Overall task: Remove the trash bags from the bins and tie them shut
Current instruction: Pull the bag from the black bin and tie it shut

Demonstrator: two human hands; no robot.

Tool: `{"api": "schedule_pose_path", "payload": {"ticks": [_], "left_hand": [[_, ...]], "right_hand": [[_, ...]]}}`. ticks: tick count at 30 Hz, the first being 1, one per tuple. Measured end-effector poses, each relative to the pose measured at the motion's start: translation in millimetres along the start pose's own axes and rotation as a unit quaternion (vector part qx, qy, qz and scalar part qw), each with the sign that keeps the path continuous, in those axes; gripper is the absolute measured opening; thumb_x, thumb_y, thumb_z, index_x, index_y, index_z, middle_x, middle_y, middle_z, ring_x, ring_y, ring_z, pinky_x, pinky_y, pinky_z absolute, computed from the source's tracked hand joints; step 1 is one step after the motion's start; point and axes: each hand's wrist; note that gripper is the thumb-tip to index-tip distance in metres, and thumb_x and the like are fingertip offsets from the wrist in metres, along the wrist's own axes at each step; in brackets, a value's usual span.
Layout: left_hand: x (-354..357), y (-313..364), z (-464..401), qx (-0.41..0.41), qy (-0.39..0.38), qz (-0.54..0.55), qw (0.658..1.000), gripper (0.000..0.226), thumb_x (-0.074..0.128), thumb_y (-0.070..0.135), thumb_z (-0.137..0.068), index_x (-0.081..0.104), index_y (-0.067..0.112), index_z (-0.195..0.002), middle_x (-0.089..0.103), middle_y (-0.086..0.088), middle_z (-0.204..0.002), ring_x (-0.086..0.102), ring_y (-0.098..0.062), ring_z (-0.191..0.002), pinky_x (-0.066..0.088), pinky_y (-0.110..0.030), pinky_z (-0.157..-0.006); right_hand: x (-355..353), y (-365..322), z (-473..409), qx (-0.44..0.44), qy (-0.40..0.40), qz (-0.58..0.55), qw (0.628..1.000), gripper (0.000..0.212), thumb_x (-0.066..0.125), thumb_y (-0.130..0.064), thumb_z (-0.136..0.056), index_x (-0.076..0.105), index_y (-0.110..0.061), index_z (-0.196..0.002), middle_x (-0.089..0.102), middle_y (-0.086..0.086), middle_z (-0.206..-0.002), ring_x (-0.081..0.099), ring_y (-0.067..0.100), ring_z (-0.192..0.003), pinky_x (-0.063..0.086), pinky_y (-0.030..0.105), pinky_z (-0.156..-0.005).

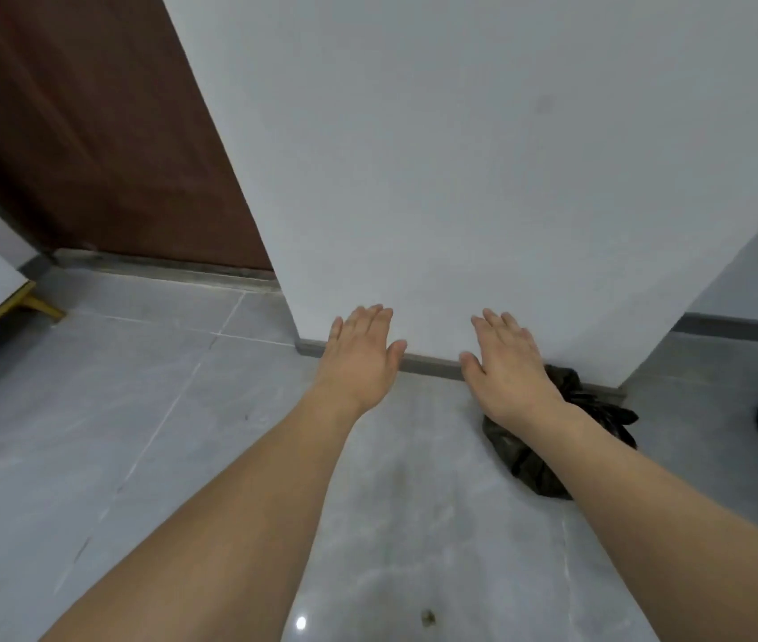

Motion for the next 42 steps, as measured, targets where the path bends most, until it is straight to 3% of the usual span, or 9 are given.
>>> {"api": "schedule_pose_path", "payload": {"ticks": [7,12,15,19,24,28,38,42], "left_hand": [[-253,31,-5,-0.036,0.019,-0.008,0.999,0.056,0.034,0.041,-0.102,0.026,0.014,-0.150,0.024,-0.003,-0.159,0.013,-0.021,-0.148,0.002,-0.043,-0.120],[-495,98,-15,0.010,0.061,-0.032,0.998,0.053,0.034,0.039,-0.102,0.032,0.010,-0.147,0.035,-0.006,-0.153,0.026,-0.023,-0.143,0.017,-0.045,-0.118],[-631,151,-12,0.020,0.089,-0.028,0.995,0.053,0.034,0.038,-0.102,0.032,0.010,-0.147,0.034,-0.007,-0.153,0.025,-0.023,-0.144,0.016,-0.044,-0.119],[-738,204,-1,0.015,0.118,-0.023,0.993,0.054,0.033,0.036,-0.103,0.028,0.009,-0.149,0.029,-0.007,-0.156,0.020,-0.021,-0.146,0.014,-0.044,-0.120],[-781,227,19,0.002,0.122,-0.055,0.991,0.054,0.030,0.037,-0.103,0.026,0.010,-0.150,0.026,-0.006,-0.158,0.017,-0.022,-0.147,0.011,-0.043,-0.120],[-804,208,47,-0.037,0.136,-0.082,0.987,0.053,0.030,0.037,-0.104,0.027,0.012,-0.150,0.028,-0.004,-0.157,0.020,-0.021,-0.146,0.012,-0.044,-0.121],[-870,71,208,-0.264,0.164,-0.101,0.945,0.052,0.030,0.036,-0.103,0.030,0.011,-0.148,0.032,-0.007,-0.155,0.026,-0.024,-0.143,0.015,-0.045,-0.119],[-891,11,308,-0.342,0.193,-0.112,0.913,0.048,0.031,0.033,-0.103,0.035,0.010,-0.145,0.038,-0.006,-0.151,0.031,-0.024,-0.139,0.018,-0.045,-0.116]], "right_hand": [[-210,-136,4,-0.036,-0.016,0.001,0.999,0.057,0.033,-0.030,-0.101,0.017,-0.009,-0.152,0.009,0.009,-0.162,0.001,0.025,-0.149,0.001,0.039,-0.121],[-443,-227,24,-0.021,-0.015,0.005,1.000,0.058,0.029,-0.031,-0.102,0.012,-0.009,-0.154,0.003,0.008,-0.163,-0.002,0.024,-0.150,0.001,0.039,-0.121],[-583,-272,43,-0.024,0.020,0.004,1.000,0.057,0.029,-0.030,-0.103,0.014,-0.006,-0.153,0.007,0.011,-0.162,0.002,0.026,-0.149,0.002,0.040,-0.121],[-683,-305,70,-0.062,0.042,0.047,0.996,0.057,0.028,-0.028,-0.102,0.013,-0.004,-0.152,0.008,0.013,-0.162,0.002,0.027,-0.149,0.003,0.041,-0.121],[-701,-331,87,-0.062,0.028,0.062,0.996,0.059,0.026,-0.029,-0.102,0.010,-0.004,-0.153,0.003,0.013,-0.162,-0.001,0.027,-0.149,0.000,0.041,-0.121],[-699,-361,88,-0.106,0.008,0.075,0.992,0.059,0.026,-0.030,-0.102,0.010,-0.004,-0.153,0.004,0.013,-0.162,-0.001,0.027,-0.149,0.000,0.042,-0.120],[-642,-539,109,-0.284,-0.026,0.081,0.955,0.057,0.030,-0.032,-0.101,0.022,-0.006,-0.151,0.015,0.013,-0.161,0.012,0.030,-0.147,0.012,0.045,-0.120],[-606,-630,152,-0.359,-0.077,0.043,0.929,0.056,0.031,-0.030,-0.102,0.019,-0.007,-0.152,0.011,0.011,-0.162,0.005,0.028,-0.149,0.005,0.043,-0.120]]}}
Point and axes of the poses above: each hand's wrist, its own z-axis away from the middle knuckle, its own x-axis out of the palm, y = z × x
